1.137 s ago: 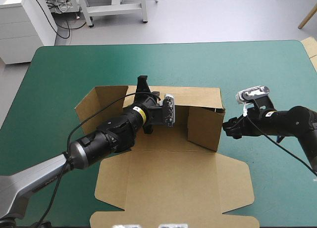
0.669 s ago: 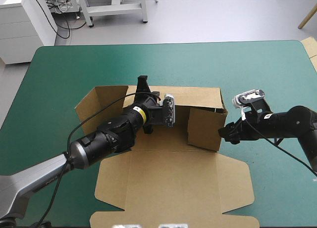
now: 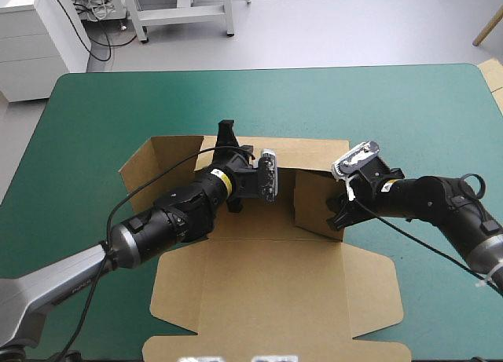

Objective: Fold the box

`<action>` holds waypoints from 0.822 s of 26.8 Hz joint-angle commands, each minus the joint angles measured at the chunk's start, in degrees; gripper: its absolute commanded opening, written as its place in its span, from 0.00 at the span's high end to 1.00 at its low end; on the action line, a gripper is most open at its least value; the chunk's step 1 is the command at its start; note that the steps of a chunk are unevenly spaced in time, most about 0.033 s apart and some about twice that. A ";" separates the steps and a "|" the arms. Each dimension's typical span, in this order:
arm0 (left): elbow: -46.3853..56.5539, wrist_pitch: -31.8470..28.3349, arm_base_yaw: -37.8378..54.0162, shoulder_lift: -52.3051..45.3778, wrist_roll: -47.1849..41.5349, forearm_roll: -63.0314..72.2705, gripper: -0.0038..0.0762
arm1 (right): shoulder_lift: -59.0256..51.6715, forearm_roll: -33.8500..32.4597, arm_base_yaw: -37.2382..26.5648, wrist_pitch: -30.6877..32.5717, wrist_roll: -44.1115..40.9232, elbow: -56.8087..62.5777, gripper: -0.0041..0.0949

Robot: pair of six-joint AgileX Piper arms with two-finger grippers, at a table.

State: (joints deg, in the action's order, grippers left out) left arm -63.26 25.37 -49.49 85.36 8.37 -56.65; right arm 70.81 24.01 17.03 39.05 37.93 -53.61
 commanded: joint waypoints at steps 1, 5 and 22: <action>-0.13 5.52 0.07 -0.87 -1.29 5.34 0.96 | -0.27 0.85 2.27 -1.28 0.19 -1.43 0.62; -0.13 5.72 0.07 -0.87 -1.29 5.72 0.96 | -0.27 -0.74 2.27 -1.28 0.19 -1.43 0.79; -0.81 5.73 -5.12 -0.99 -1.85 5.94 0.27 | -0.27 -1.51 2.27 -1.37 -3.01 -1.43 0.98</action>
State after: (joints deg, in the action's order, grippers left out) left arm -63.26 30.97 -52.33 85.19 8.22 -53.74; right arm 71.33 20.40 18.15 38.13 34.40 -53.61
